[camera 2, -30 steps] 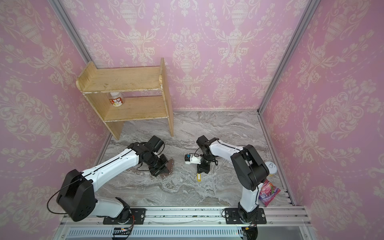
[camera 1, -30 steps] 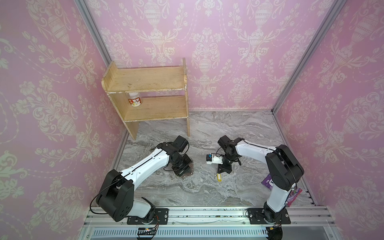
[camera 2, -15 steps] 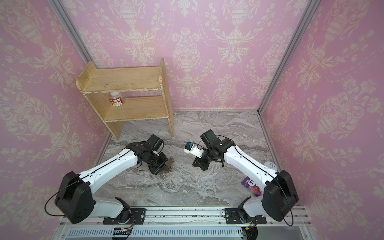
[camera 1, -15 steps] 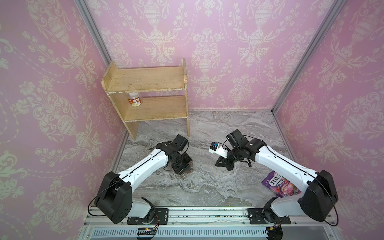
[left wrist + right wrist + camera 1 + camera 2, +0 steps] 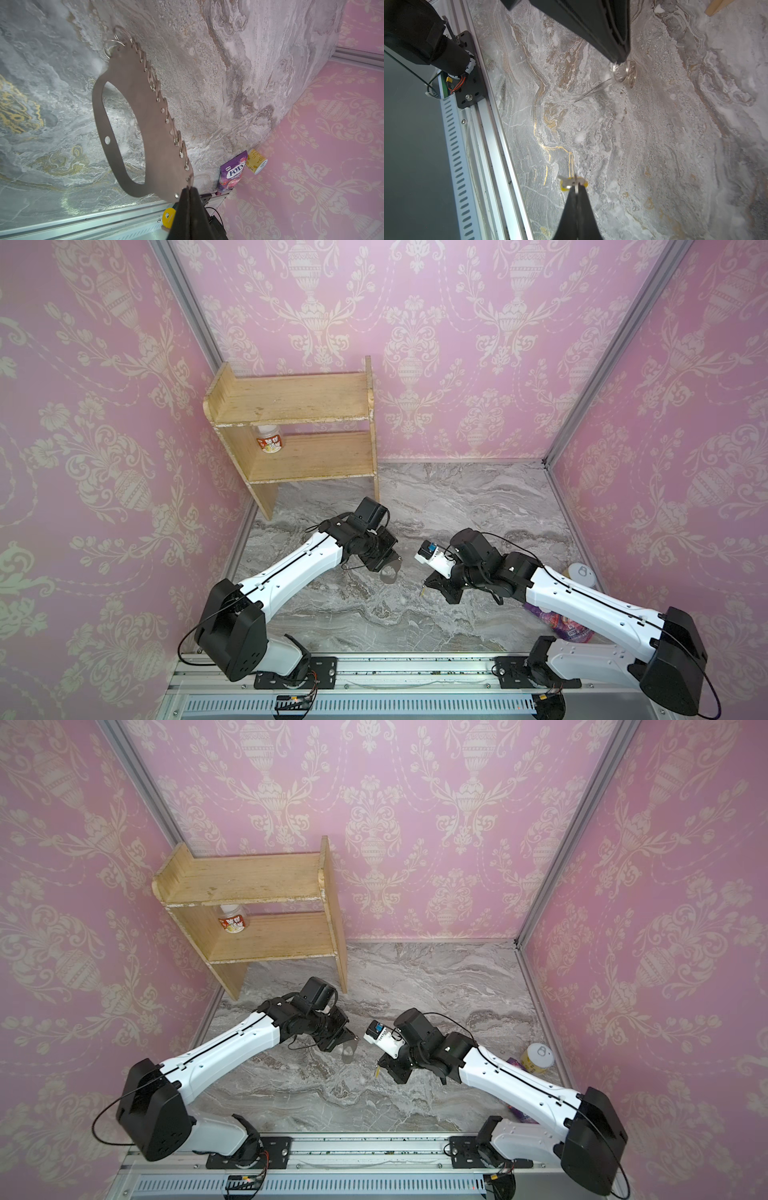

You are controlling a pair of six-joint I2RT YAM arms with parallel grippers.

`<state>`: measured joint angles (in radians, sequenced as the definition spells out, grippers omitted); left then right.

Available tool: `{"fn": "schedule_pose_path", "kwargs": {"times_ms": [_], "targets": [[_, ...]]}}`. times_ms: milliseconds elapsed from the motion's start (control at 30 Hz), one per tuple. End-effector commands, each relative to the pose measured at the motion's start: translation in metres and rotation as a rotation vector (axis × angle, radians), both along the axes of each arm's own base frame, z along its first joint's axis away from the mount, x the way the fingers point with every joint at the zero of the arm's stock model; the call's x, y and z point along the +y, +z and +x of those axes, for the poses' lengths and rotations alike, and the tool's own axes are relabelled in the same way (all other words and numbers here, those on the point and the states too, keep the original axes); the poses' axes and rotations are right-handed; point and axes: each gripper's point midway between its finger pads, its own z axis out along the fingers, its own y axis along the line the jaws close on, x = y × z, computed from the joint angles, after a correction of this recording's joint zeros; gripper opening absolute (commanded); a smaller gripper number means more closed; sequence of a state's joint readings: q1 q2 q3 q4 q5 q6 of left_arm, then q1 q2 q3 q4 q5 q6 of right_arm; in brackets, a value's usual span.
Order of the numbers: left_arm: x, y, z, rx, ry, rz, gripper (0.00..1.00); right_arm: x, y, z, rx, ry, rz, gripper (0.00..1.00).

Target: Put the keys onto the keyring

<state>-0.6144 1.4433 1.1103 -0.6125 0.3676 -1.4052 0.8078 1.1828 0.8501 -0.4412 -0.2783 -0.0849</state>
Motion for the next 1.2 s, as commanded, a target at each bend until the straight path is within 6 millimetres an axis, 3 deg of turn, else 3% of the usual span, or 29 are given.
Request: {"fn": "schedule_pose_path", "kwargs": {"times_ms": [0,467,633,900,1167], "targets": [[-0.011,-0.001,0.0,0.007,-0.007,-0.033,0.0,0.008,0.01,0.018,-0.063,-0.071,0.05,0.0],[-0.026,-0.011,-0.007,0.052,-0.032,-0.09,0.0,0.029,0.002,0.039,-0.285,-0.082,-0.035,0.0],[-0.022,-0.013,-0.012,0.079,-0.046,-0.056,0.0,0.02,0.01,0.049,-0.366,-0.109,-0.072,0.0],[-0.018,-0.006,-0.018,0.127,-0.078,-0.001,0.0,0.006,0.004,0.05,-0.42,-0.076,-0.162,0.0],[-0.021,-0.007,-0.017,0.154,-0.08,0.005,0.0,0.008,-0.003,0.049,-0.44,-0.028,-0.193,0.0]]}}
